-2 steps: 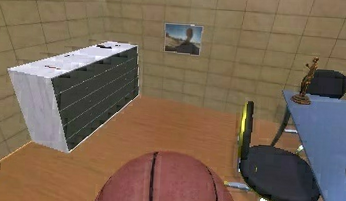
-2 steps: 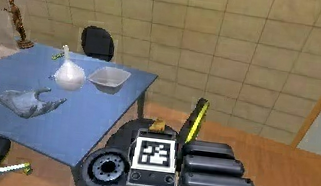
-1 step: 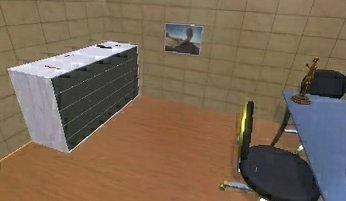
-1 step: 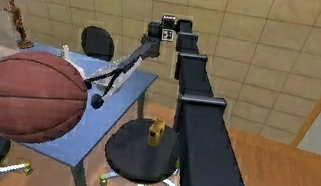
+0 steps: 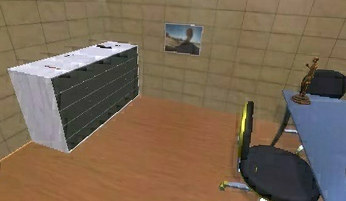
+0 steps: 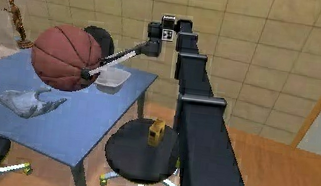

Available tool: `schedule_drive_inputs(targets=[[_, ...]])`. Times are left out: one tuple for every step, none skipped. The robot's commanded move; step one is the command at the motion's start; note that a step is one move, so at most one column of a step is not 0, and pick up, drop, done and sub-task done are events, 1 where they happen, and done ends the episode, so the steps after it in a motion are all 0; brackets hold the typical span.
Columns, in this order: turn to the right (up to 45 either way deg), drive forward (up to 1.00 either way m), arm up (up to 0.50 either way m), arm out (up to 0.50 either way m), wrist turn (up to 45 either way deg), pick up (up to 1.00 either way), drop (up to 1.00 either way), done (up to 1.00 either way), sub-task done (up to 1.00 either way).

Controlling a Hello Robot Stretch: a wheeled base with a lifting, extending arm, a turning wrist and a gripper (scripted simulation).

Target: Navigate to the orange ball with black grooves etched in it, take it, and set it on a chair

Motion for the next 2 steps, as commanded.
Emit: schedule_drive_inputs(targets=[[0.0,0.00,0.00,0.00,45.0,0.00,0.00,0.00,0.00],[0.0,0.00,0.00,0.00,39.0,0.00,0.00,0.00,0.00]])
